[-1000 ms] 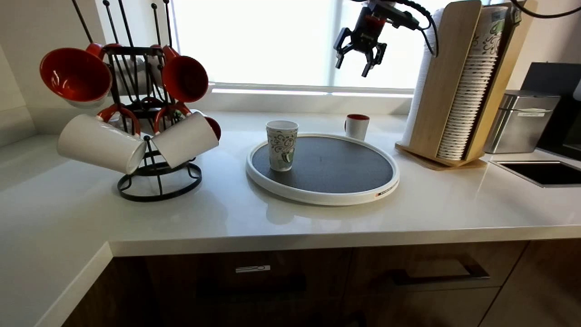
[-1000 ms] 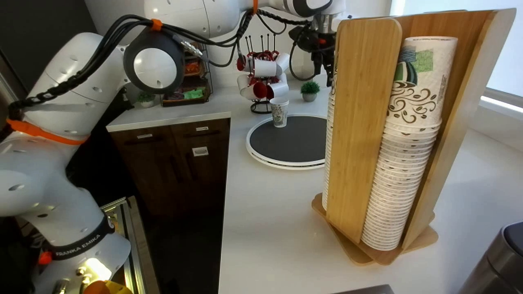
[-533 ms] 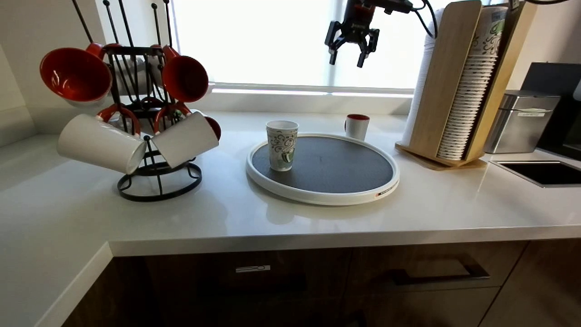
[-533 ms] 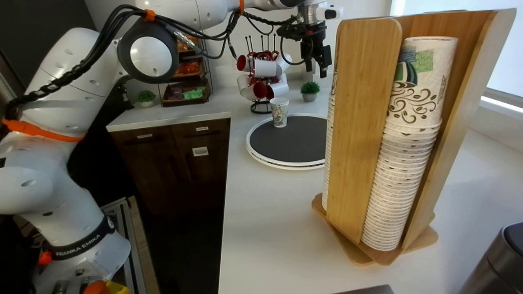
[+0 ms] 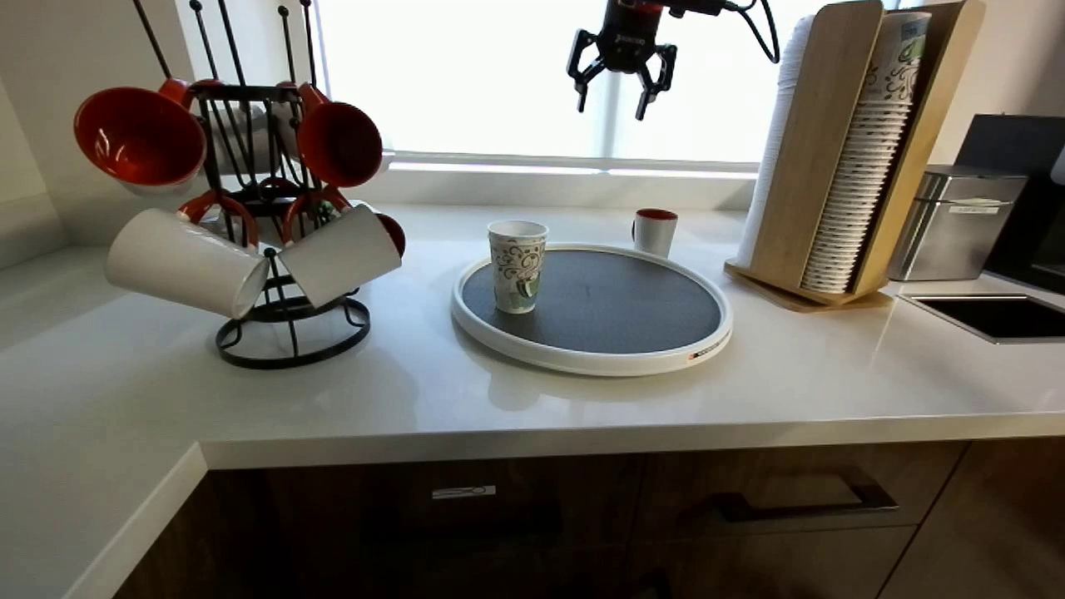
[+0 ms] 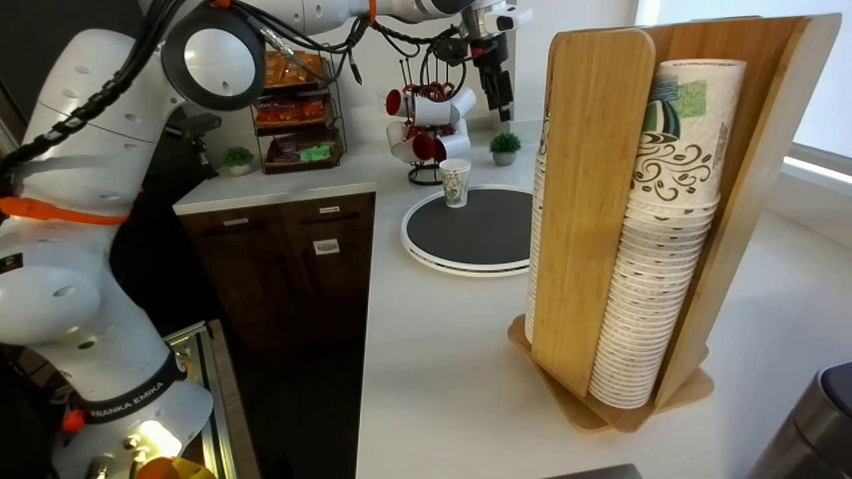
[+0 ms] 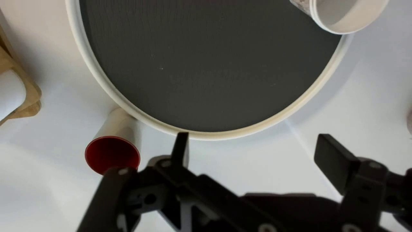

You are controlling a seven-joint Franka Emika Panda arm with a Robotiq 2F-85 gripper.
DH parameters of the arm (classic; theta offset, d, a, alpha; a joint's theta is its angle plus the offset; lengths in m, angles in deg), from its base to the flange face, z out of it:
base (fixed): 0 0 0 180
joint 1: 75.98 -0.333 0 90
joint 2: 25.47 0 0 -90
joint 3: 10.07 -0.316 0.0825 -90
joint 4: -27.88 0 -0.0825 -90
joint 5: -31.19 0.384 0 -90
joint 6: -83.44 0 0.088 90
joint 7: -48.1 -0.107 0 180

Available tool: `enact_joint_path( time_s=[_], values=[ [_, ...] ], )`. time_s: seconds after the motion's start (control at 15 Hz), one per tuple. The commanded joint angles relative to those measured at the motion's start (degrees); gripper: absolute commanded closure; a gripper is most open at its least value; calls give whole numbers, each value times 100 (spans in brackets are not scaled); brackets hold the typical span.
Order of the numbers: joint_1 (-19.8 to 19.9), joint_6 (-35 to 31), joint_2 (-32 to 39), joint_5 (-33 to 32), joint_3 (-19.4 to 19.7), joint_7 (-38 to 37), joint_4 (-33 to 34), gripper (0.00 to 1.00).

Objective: Remove the right cup from the grey tray

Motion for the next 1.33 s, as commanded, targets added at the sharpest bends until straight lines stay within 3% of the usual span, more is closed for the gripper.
enact_joint_path(
  time_s=[0.0,0.2,0.6,0.67,0.93,1.0,1.27],
  values=[
    [-249,-672,-828,-335,273,-547,-1368,0],
    [-365,-973,-1236,-697,495,-940,-2084,0],
    [-120,-1511,-2122,-22,437,-1241,-3605,0],
    [126,-1607,-2288,78,189,-1365,-3841,0],
    [478,-2183,-2920,856,52,-1437,-4919,0],
    [437,-1734,-2371,455,47,-1374,-4048,0],
    [578,-1999,-2740,706,6,-1365,-4626,0]
  ],
)
